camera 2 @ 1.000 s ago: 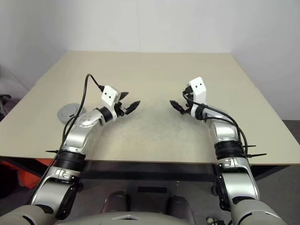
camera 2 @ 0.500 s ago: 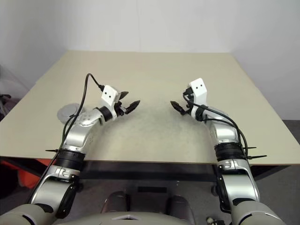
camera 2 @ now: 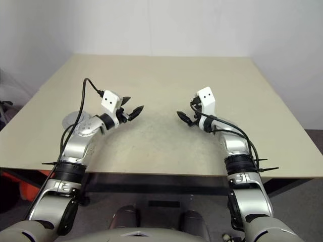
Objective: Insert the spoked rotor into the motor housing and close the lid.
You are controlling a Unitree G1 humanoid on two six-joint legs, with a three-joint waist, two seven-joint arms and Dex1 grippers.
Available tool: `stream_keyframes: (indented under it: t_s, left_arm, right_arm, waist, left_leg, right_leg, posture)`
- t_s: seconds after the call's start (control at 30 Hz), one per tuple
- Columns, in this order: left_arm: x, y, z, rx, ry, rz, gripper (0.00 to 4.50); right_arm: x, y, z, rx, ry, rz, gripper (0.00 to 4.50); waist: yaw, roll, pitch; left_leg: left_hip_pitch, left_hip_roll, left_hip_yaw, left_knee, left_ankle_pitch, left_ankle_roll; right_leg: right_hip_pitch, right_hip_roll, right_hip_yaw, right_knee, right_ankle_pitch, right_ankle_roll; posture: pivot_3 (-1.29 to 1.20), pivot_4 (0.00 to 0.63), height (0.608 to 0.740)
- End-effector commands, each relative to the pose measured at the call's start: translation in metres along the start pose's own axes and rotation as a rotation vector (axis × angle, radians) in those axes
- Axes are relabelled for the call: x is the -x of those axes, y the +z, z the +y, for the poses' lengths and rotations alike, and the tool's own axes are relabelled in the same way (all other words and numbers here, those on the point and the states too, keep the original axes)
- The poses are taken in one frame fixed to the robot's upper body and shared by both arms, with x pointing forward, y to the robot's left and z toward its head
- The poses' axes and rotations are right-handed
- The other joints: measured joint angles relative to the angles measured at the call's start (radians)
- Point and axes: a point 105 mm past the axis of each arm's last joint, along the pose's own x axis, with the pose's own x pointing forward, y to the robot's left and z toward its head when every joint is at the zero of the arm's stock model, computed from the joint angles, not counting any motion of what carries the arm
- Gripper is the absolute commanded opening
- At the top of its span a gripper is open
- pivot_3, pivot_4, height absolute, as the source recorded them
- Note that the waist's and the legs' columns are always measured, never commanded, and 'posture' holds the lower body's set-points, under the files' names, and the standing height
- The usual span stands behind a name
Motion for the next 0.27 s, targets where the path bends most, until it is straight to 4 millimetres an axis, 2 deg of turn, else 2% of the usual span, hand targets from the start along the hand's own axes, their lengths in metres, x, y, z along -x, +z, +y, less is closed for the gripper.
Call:
stream_keyframes:
  t_s: [0.03,0.27]
  left_arm:
    - [-0.0038,0.0164,0.001,-0.039,-0.02,-0.048,3.78]
    - [-0.0093,0.0145,-0.0035,-0.032,-0.042,-0.047,3.78]
  right_arm:
    - [0.0068,0.022,-0.0091,0.035,-0.046,-0.077,4.5]
    - [0.015,0.0214,-0.0138,0.038,-0.076,-0.075,4.5]
  waist:
    - [0.0,0.0,0.0]
    - [0.0,0.0,0.0]
  left_leg:
    - [0.0,0.0,0.0,0.0,0.0,0.0]
    - [0.0,0.0,0.0,0.0,0.0,0.0]
  right_leg:
    - [0.0,0.0,0.0,0.0,0.0,0.0]
    - [0.0,0.0,0.0,0.0,0.0,0.0]
  posture:
    - [0.0,0.0,0.74]
    - [0.0,0.0,0.74]
